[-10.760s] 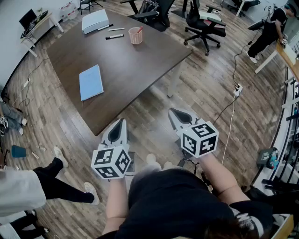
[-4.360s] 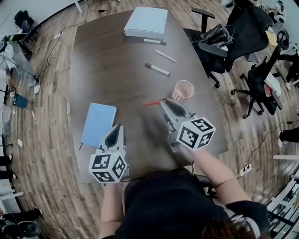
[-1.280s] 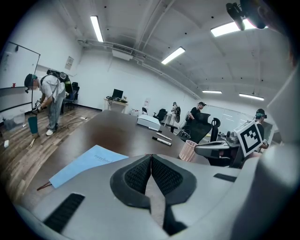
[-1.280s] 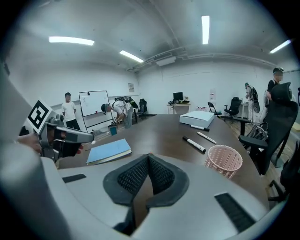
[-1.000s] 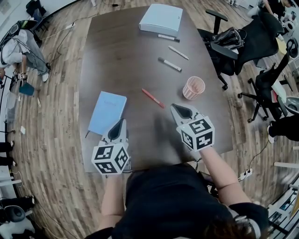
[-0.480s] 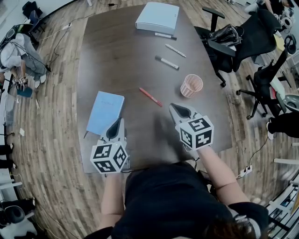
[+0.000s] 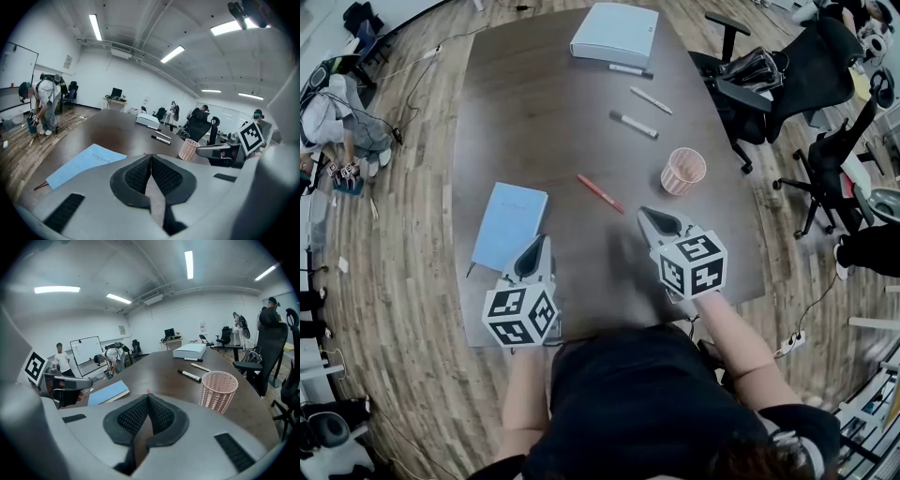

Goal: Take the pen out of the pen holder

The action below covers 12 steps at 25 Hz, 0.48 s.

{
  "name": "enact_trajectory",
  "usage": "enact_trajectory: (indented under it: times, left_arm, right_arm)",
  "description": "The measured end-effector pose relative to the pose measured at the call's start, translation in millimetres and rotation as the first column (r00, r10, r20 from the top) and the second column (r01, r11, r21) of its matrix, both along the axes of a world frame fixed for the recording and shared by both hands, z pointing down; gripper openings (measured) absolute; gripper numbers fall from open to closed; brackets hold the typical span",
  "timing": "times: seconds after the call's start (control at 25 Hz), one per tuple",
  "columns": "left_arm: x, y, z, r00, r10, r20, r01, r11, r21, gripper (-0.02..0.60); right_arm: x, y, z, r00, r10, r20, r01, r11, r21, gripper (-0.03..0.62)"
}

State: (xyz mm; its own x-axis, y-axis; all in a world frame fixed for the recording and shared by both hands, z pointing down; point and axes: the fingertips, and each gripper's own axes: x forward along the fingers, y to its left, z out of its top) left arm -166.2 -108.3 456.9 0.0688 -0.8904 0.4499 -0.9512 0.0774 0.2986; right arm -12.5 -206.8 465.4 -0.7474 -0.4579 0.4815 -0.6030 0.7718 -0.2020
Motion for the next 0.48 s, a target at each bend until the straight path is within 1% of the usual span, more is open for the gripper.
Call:
enact_trajectory:
  times: [0.28, 0.48]
  left_arm:
    - [-4.2, 5.7, 2.2, 1.000, -0.023, -0.002, 0.023, 1.000, -0.003, 0.029]
    - [-0.5, 5.4, 3.8, 1.000, -0.017, -0.002, 0.017, 1.000, -0.005, 0.029]
  right_arm:
    - [-4.9, 0.7, 2.6, 1.000, -0.015, -0.002, 0.015, 1.000, 0.002, 0.017]
    - [-5.8, 1.3, 3.9, 1.000, -0.025, -0.004, 0.025, 1.000, 0.001, 0.017]
